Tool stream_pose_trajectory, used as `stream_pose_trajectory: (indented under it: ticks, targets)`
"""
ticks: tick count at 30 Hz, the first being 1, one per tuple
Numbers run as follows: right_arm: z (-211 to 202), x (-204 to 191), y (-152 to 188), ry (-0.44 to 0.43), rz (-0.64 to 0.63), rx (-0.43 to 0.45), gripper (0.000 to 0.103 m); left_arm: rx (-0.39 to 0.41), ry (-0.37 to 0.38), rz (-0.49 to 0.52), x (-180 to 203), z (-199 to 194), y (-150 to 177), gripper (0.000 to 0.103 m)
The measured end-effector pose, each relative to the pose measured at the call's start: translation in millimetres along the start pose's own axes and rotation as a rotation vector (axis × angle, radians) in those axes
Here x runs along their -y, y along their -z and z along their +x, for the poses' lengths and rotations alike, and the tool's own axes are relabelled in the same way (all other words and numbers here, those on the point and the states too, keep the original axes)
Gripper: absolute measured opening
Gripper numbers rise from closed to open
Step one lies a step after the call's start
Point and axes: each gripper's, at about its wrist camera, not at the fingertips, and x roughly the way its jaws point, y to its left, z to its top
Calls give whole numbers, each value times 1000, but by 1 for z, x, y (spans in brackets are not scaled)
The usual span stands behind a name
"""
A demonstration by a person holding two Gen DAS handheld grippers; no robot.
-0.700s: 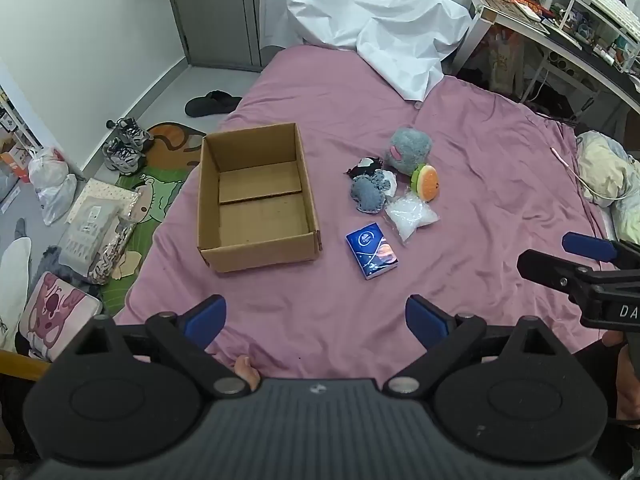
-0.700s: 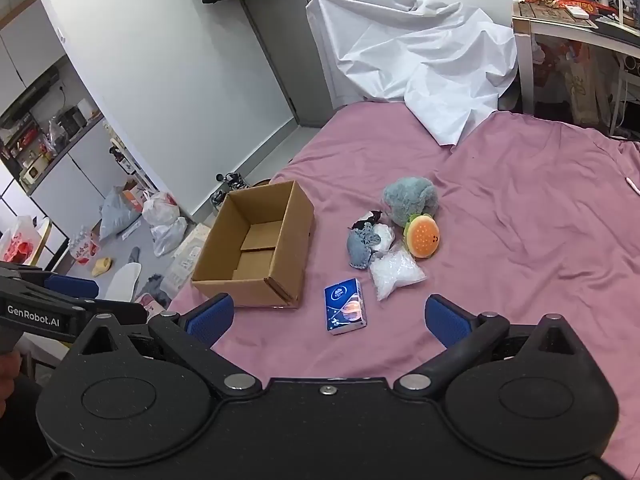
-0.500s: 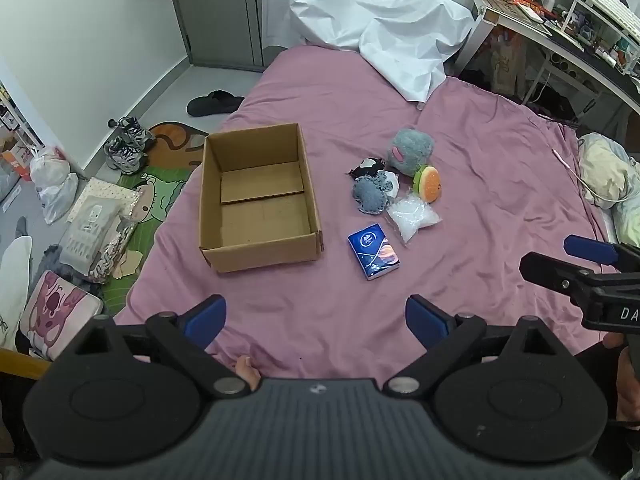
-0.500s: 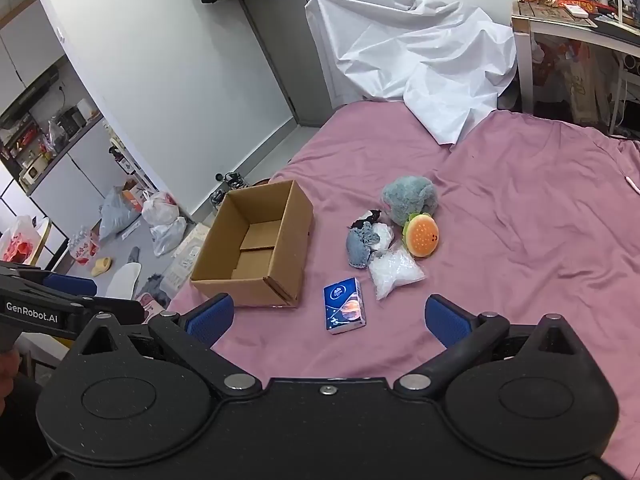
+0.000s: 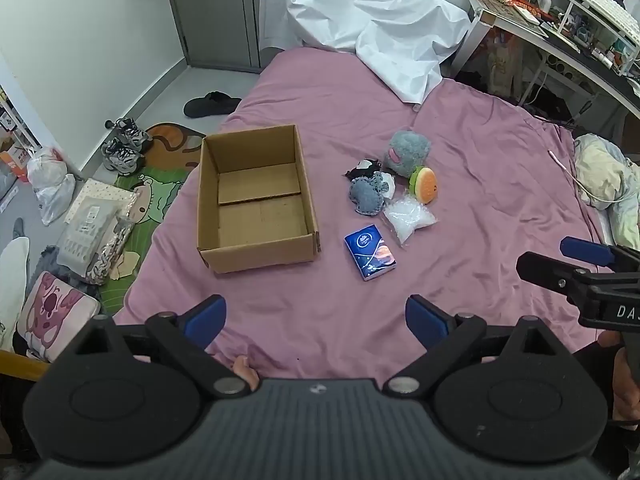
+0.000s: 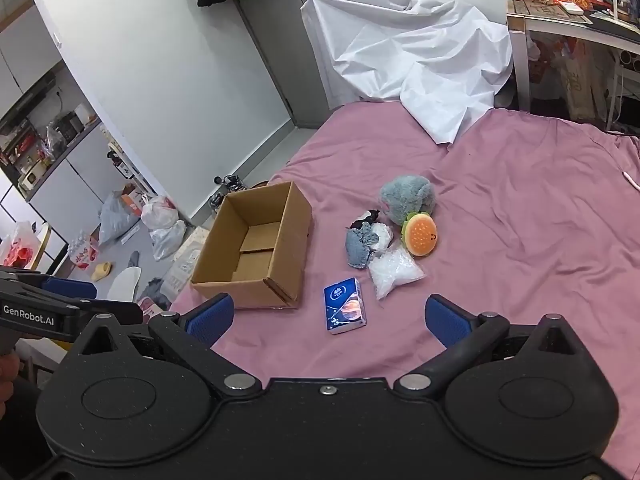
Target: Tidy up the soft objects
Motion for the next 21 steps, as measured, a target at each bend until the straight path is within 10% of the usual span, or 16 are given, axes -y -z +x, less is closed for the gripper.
stream_pose_trajectory:
  ticks: [21]
  targets:
    - [3, 2, -2, 4, 0, -10, 103, 5, -1, -4, -1, -2, -1, 96]
